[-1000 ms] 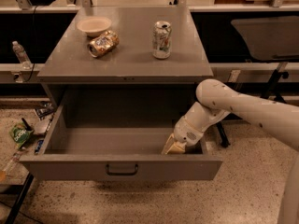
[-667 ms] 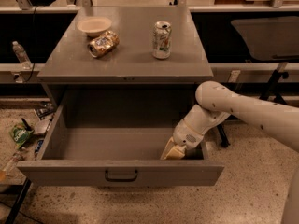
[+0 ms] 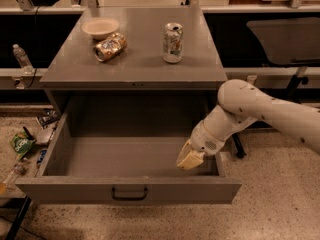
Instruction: Open top drawer
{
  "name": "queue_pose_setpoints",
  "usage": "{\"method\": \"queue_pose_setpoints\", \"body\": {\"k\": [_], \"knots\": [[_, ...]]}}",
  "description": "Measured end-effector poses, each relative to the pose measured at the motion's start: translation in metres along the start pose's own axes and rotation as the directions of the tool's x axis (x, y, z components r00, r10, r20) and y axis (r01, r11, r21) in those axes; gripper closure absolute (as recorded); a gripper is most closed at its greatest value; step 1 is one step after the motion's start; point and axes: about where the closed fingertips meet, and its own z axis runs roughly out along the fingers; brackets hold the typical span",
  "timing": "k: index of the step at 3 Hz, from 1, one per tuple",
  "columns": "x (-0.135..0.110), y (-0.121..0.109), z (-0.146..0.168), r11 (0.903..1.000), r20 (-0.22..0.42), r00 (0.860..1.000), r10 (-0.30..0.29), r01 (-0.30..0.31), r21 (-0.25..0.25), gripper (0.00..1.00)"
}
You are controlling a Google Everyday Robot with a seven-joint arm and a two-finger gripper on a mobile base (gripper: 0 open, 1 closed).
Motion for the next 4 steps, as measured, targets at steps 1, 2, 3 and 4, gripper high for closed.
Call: {"method": "queue_pose_setpoints", "body": {"k": [1,2,3,4], "knots": [[-0.009,-0.013,-0.043,0.972,0.002,0.999,-0.053,0.051,0.229,1.0],[-0.028,-0.025,-0.099,0.8986,0.078,0.99,-0.119,0.074,0.433,1.0],[-0.044,-0.031,-0.146,0.8281,0.216,0.955,-0.204,0.05,0.558,1.0],[-0.047,-0.023,-0.198,0.7768,0.381,0.873,-0.305,-0.003,0.63,1.0]]}}
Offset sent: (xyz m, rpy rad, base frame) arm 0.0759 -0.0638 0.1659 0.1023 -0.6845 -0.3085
